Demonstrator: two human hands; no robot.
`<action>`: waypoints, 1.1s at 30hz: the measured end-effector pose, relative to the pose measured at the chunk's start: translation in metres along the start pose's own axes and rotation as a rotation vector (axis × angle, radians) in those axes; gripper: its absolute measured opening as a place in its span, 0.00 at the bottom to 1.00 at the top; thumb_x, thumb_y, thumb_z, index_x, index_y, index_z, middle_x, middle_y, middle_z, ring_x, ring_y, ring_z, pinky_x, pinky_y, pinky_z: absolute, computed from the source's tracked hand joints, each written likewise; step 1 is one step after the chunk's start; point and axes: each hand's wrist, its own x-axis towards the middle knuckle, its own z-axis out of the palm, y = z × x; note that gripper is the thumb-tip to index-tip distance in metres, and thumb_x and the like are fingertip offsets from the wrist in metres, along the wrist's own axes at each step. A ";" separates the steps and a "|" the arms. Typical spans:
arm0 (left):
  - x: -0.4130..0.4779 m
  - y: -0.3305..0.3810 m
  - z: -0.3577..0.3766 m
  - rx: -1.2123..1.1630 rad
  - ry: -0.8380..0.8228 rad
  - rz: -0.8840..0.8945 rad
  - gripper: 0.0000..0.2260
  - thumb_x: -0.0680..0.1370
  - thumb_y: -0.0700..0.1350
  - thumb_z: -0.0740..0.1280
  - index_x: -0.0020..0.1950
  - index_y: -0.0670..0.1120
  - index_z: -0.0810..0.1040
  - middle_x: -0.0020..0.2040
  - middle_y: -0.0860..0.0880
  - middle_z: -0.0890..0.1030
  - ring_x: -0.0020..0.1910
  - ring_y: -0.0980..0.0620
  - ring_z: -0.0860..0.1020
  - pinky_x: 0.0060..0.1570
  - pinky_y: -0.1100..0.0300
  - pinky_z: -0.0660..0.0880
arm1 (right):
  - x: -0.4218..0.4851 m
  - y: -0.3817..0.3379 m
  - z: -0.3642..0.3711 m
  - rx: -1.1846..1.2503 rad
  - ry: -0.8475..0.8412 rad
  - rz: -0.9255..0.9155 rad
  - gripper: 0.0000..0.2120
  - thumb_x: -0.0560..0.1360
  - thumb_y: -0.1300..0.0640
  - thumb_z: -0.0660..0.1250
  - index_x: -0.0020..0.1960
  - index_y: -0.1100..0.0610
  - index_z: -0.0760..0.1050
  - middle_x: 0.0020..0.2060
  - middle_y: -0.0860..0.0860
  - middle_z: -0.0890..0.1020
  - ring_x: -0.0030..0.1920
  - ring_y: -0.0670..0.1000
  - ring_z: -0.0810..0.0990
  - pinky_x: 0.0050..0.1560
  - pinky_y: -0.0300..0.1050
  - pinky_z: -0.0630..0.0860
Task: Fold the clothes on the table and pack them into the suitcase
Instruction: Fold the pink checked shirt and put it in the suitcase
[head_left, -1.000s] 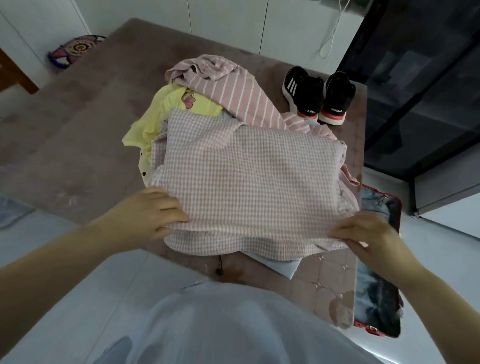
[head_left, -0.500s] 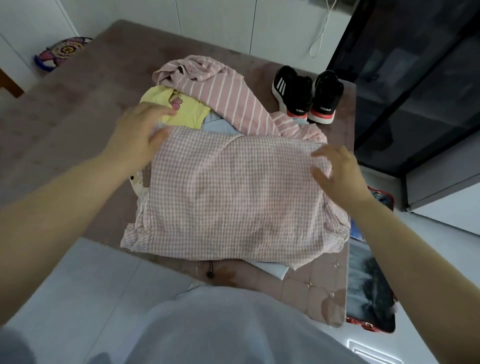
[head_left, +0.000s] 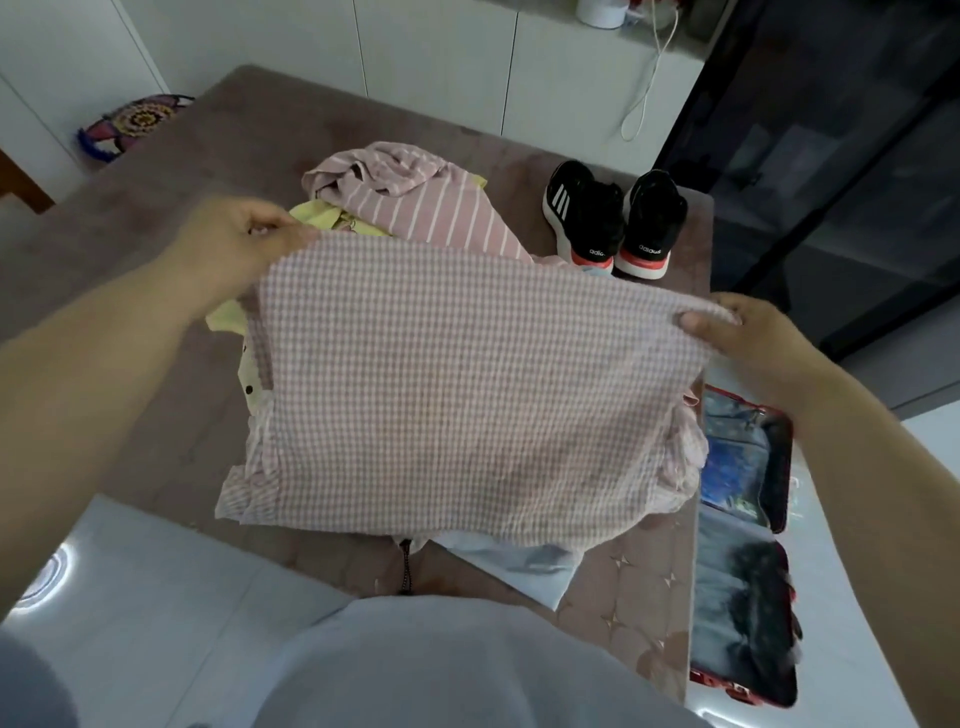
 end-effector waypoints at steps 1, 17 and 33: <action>0.006 0.001 0.002 0.002 0.013 0.002 0.10 0.75 0.50 0.68 0.48 0.44 0.81 0.40 0.49 0.79 0.38 0.57 0.75 0.39 0.69 0.69 | 0.002 -0.001 0.002 0.021 0.061 -0.021 0.28 0.57 0.36 0.77 0.41 0.58 0.78 0.40 0.59 0.80 0.41 0.57 0.78 0.46 0.54 0.75; -0.057 0.070 0.148 0.560 -0.399 0.825 0.21 0.78 0.54 0.58 0.70 0.51 0.68 0.66 0.49 0.71 0.65 0.46 0.66 0.65 0.51 0.60 | -0.048 0.062 0.068 0.044 0.121 0.312 0.47 0.65 0.49 0.76 0.75 0.51 0.50 0.69 0.51 0.65 0.64 0.51 0.68 0.62 0.46 0.67; -0.045 0.136 0.150 -0.129 -0.640 0.120 0.34 0.71 0.64 0.62 0.72 0.48 0.61 0.69 0.49 0.69 0.66 0.51 0.70 0.60 0.58 0.67 | -0.128 -0.054 0.122 -0.385 -0.004 -0.188 0.36 0.72 0.62 0.65 0.76 0.55 0.53 0.65 0.50 0.70 0.61 0.50 0.72 0.53 0.32 0.71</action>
